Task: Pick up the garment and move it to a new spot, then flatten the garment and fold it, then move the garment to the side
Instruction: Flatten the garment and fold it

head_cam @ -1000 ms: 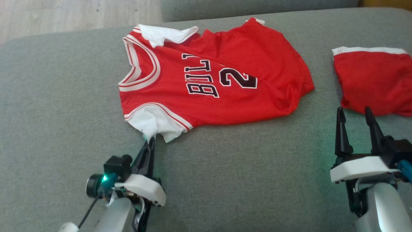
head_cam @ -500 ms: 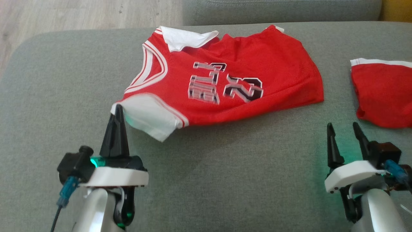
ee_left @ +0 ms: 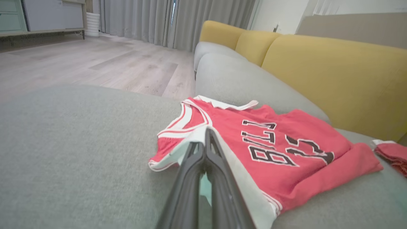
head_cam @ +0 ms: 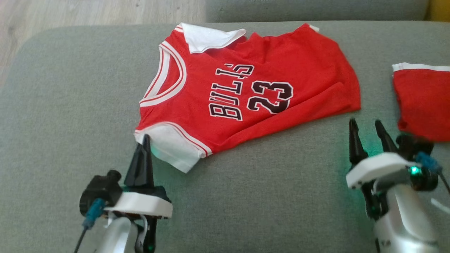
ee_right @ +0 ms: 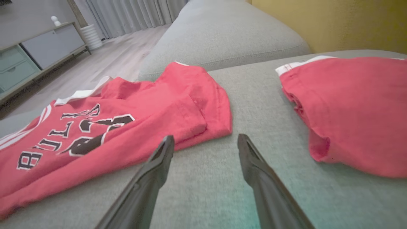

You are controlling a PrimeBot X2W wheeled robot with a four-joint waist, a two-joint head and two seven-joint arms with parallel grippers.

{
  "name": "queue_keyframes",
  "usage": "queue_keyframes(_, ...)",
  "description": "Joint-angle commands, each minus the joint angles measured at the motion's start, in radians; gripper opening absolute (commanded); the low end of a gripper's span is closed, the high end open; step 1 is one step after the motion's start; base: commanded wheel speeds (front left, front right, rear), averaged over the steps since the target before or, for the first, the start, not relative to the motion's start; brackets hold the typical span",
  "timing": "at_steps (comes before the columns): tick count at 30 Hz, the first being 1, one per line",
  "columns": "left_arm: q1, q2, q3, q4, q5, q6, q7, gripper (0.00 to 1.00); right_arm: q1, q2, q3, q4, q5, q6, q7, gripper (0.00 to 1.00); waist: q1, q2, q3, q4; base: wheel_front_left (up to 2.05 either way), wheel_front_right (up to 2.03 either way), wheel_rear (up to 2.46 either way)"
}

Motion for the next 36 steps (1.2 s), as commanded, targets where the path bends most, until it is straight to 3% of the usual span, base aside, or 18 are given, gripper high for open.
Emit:
queue_keyframes(1,-0.046,0.007,0.018,-0.005,0.007,0.006,-0.008,0.00,-0.068,-0.004,0.022,0.002,0.013,-0.001,-0.022,1.00,0.0000,0.0000,0.012,0.010,0.00,0.00,0.00)
queue_keyframes(16,-0.085,0.007,-0.030,0.034,-0.005,0.002,-0.008,0.00,-0.290,-0.004,-0.040,0.341,0.006,-0.001,-0.118,1.00,0.0000,0.0000,0.053,0.056,0.00,0.00,0.00)
queue_keyframes(31,-0.111,0.007,-0.047,0.033,-0.010,0.000,-0.008,0.00,-0.386,-0.004,-0.039,0.465,-0.057,-0.001,-0.141,1.00,0.0000,0.0000,0.092,0.063,0.00,0.00,0.00)
queue_keyframes(32,-0.112,0.007,-0.048,0.035,-0.010,0.000,-0.008,0.00,-0.388,-0.004,-0.036,0.464,-0.057,-0.001,-0.141,0.82,0.0000,0.0000,0.092,0.062,0.00,0.00,0.00)
queue_keyframes(33,-0.113,0.007,-0.047,0.037,-0.011,0.000,-0.008,0.00,-0.389,-0.004,-0.032,0.461,-0.057,-0.001,-0.141,0.45,0.0000,0.0000,0.091,0.061,0.00,0.00,0.00)
queue_keyframes(35,-0.114,0.007,-0.046,0.040,-0.012,0.000,-0.008,0.00,-0.388,-0.004,-0.026,0.451,-0.060,-0.001,-0.141,0.00,0.0000,0.0000,0.088,0.058,0.00,0.00,0.00)
queue_keyframes(36,-0.114,0.007,-0.045,0.042,-0.012,0.001,-0.008,0.00,-0.387,-0.004,-0.022,0.444,-0.063,-0.001,-0.141,0.00,0.0000,0.0000,0.085,0.056,0.00,0.00,0.00)
